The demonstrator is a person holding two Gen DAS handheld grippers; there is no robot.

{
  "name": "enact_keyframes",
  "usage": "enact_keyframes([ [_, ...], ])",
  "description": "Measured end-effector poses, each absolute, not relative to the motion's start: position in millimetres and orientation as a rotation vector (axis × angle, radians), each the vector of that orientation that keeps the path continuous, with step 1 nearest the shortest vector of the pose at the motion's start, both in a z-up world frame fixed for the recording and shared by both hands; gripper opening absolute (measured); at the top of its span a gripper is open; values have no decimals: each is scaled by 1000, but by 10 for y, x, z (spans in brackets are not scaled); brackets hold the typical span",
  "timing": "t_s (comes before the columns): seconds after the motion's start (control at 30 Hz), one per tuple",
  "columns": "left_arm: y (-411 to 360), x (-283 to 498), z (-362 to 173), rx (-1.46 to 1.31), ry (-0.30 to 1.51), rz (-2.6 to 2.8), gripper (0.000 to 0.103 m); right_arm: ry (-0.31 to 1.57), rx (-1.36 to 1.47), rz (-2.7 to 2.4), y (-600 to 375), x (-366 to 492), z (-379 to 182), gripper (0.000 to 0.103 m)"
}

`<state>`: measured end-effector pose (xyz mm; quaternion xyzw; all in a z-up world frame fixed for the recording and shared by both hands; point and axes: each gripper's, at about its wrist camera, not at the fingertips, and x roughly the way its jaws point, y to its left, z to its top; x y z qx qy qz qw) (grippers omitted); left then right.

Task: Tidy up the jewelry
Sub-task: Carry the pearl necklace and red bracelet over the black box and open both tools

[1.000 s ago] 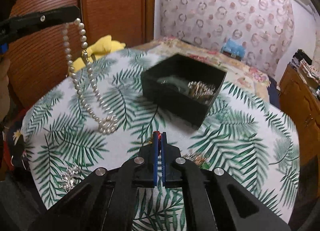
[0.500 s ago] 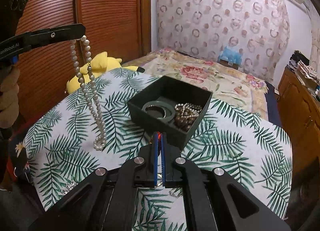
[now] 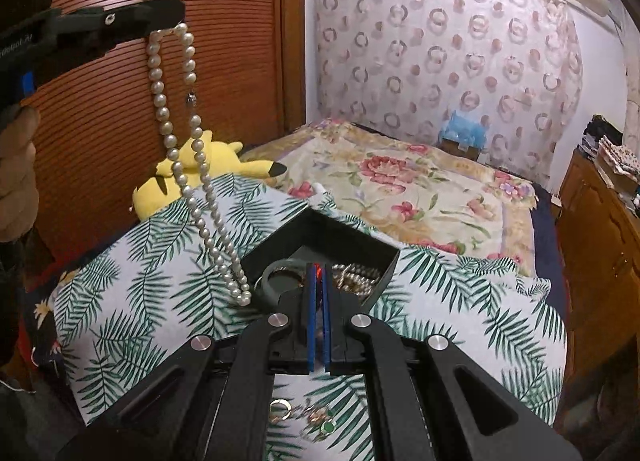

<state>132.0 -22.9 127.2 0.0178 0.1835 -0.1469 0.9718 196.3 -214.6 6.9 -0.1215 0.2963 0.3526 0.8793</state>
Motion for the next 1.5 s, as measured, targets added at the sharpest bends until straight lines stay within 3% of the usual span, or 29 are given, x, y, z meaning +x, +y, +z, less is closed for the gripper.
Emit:
enact_keyframes([
  [0.57, -307, 2118, 1002, 52, 455, -276, 6, 642, -240, 756, -2055, 2409, -3, 3],
  [0.77, -274, 2337, 586, 56, 587, -277, 7, 681, -237, 758, -1999, 2549, -175, 3],
  [1.13, -79, 2189, -87, 4, 741, -242, 7, 729, -238, 775, -1878, 2586, -389, 3],
  [1.5, 86, 1949, -263, 0, 789, -194, 7, 739, -199, 830, -1667, 2612, -372, 3],
])
